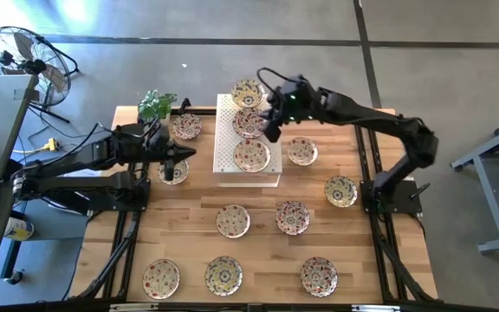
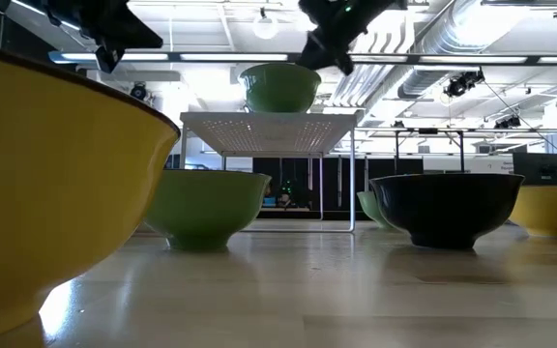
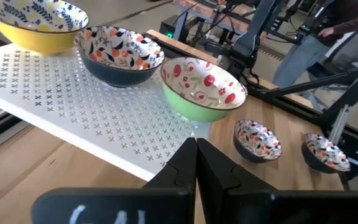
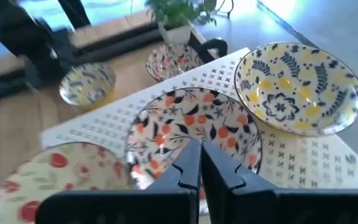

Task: Pick & Place Mini bowls
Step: Adjust the orange patterned bowl on the shelf

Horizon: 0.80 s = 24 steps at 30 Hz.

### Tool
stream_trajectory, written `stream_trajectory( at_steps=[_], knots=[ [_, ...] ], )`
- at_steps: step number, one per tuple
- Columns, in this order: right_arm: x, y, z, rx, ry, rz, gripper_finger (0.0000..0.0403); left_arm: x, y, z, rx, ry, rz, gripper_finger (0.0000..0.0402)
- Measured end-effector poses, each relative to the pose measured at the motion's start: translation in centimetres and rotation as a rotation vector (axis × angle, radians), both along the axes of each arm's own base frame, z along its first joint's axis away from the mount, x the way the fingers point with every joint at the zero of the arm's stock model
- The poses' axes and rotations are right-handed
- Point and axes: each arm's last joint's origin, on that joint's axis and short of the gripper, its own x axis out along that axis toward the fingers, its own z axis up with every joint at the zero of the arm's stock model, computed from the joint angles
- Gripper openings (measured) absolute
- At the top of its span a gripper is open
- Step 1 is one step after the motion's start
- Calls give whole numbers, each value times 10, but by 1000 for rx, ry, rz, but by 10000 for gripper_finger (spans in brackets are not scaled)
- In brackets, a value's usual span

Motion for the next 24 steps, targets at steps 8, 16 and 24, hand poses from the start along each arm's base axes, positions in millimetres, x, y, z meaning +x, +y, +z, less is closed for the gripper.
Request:
stream_trajectory(
  at_steps=[8, 16, 24],
  knots=[
    [34, -34, -18, -36, 172, 77, 0, 3, 1, 0, 3, -3, 7, 1],
    [54, -49, -36, -37, 242, 84, 0, 3, 2, 0, 8, 2, 30, 1],
    [52, -55, -38, -66, 266, 12, 0, 3, 2, 0, 9, 2, 32, 1]
  ],
)
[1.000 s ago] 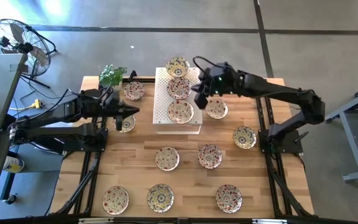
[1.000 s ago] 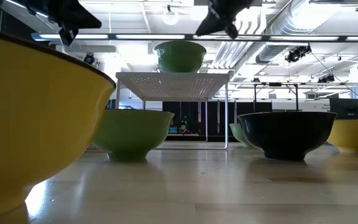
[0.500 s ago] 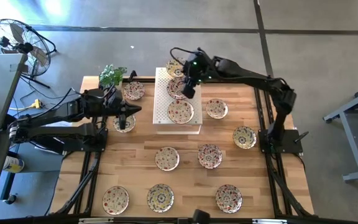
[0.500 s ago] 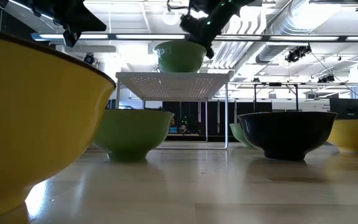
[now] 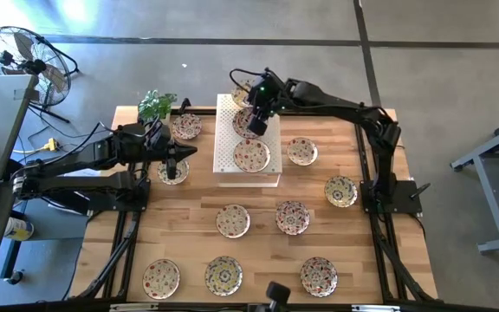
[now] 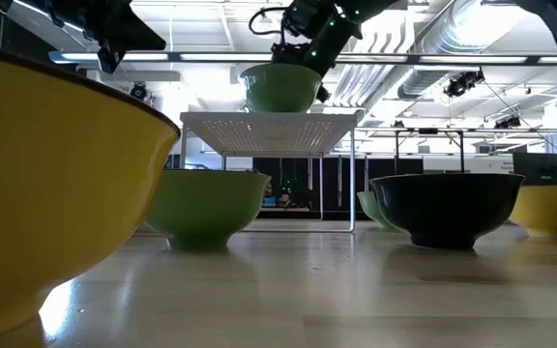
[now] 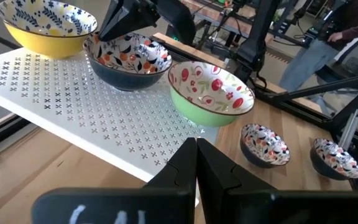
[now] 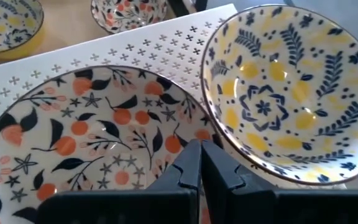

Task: Pick & Place Mini bowls
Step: Adjust the orange patterned bowl on the shelf, then stack the orange patterned bowl on top of the orange patterned bowl on the shelf

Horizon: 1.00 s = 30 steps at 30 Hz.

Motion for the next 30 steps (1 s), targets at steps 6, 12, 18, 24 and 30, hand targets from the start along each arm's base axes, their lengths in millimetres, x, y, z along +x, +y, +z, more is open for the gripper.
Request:
stream_trajectory(
  at_steps=[6, 12, 18, 24, 30],
  knots=[
    [2, -1, 4, -22, -34, -15, 0, 0, 0, 0, 2, 1, -1, 1],
    [-9, 16, 39, -74, -134, 13, 0, 0, 0, 0, 2, 1, -2, 1],
    [-22, 58, 67, -93, -268, 127, 0, 0, 0, 0, -1, 0, -15, 1],
    [-32, 107, 42, -57, -535, 226, 0, 4, 0, -2, -26, 12, -33, 1],
    [-71, 150, 32, -21, -634, 146, 0, 14, 0, -8, -71, 51, -103, 1]
  ],
)
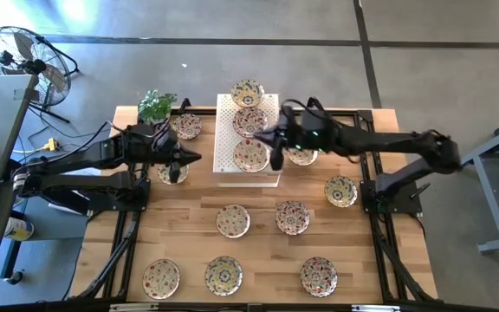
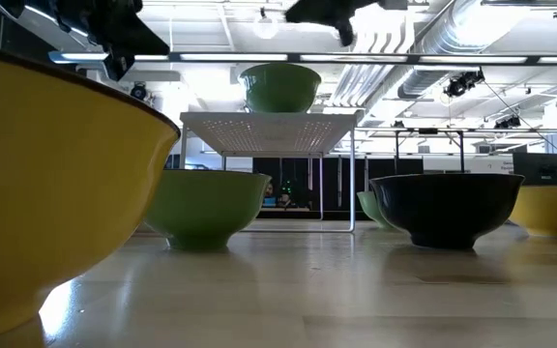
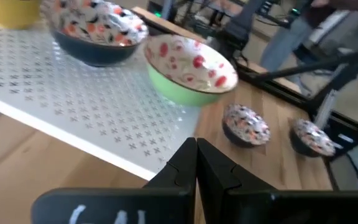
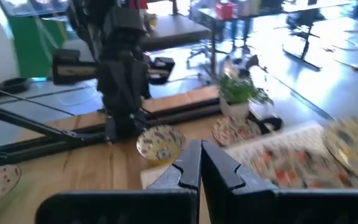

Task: Pick & Place Mini bowls
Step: Stack the orange patterned bowl on top of the orange patterned bowl on the shelf

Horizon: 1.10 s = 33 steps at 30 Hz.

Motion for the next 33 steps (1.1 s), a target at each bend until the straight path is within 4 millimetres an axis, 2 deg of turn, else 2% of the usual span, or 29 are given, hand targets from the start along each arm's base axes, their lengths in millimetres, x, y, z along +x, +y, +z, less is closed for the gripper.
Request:
stream_trajectory(
  at_steps=[2, 9, 14, 19, 24, 29, 33],
  knots=[
    [-14, 14, -2, 9, 23, -25, 0, 2, 0, -1, -7, 8, -14, 1],
    [-72, 60, 11, 33, 154, -82, 0, 6, 2, 3, 14, -39, 2, 1],
    [-91, 87, 1, 137, 284, -44, 1, 6, 3, 5, 32, -62, 37, 1],
    [-93, 115, -19, 194, 443, 33, 22, 6, 3, 5, 32, -56, 42, 1],
    [-87, 143, -41, 152, 588, 112, 90, 8, 3, 3, 26, -45, 43, 1],
    [-72, 165, -74, 84, 771, 215, 155, 8, 3, 3, 24, -46, 38, 1],
    [-62, 181, -105, 7, 915, 270, 173, 8, 3, 3, 20, -47, 26, 1]
  ],
)
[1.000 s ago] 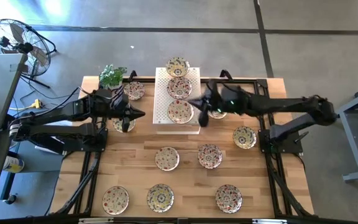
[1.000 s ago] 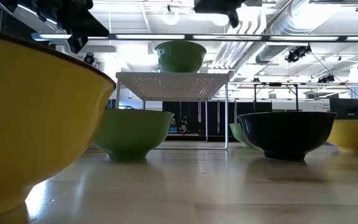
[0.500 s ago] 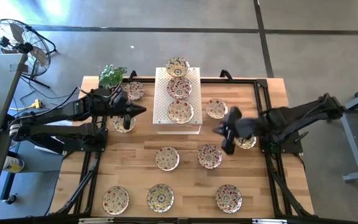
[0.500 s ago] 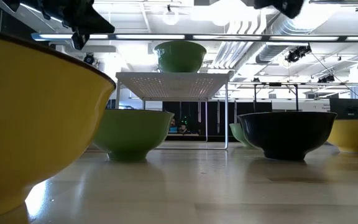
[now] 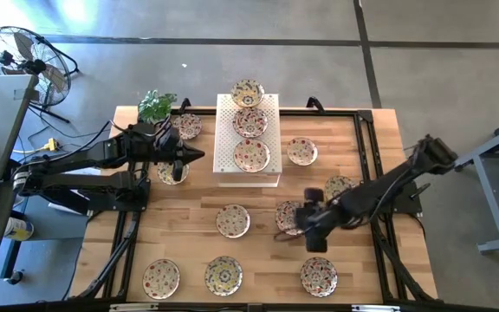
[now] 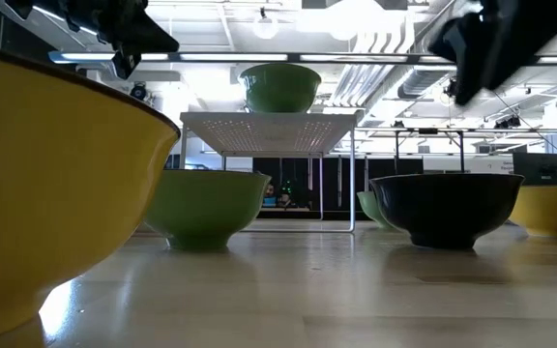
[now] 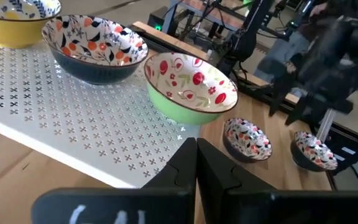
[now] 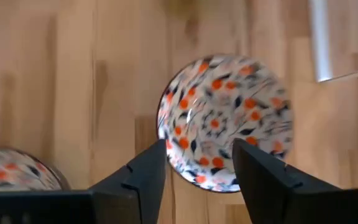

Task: Pick & Place Mini bowls
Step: Stack the orange patterned bowl on top of the orange patterned bowl on the shelf

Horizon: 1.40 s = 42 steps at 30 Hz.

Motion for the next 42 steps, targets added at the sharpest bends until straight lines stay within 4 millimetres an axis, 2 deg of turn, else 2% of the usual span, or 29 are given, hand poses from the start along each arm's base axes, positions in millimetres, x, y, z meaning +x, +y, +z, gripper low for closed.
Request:
stream_trajectory(
  at_steps=[7, 15, 20, 24, 27, 30, 32, 36, 42],
  knots=[
    [7, 24, -40, -65, 147, 145, 167, 0, 0, 0, -6, 0, -7, 1],
    [18, 26, -70, -127, 209, 143, 138, 0, 0, 0, -7, 3, -7, 1],
    [26, 24, -79, -126, 200, 136, 96, -1, -1, -4, -17, 39, -8, 1],
    [30, 21, -78, -126, 187, 121, 40, -2, -1, -5, -27, 53, -25, 1],
    [29, 19, -71, -143, 159, 128, 9, -1, -1, -5, -27, 49, -30, 1],
    [27, 18, -63, -119, 138, 131, 14, -1, -1, -5, -27, 48, -30, 1],
    [25, 18, -49, -87, 126, 129, 11, -1, -1, -5, -27, 48, -30, 1],
    [27, 19, -8, -63, 67, 169, 8, -1, -1, -5, -31, 47, -29, 1],
    [26, 15, 70, -69, -7, 269, 5, -1, -1, -5, -48, 43, -23, 1]
  ],
)
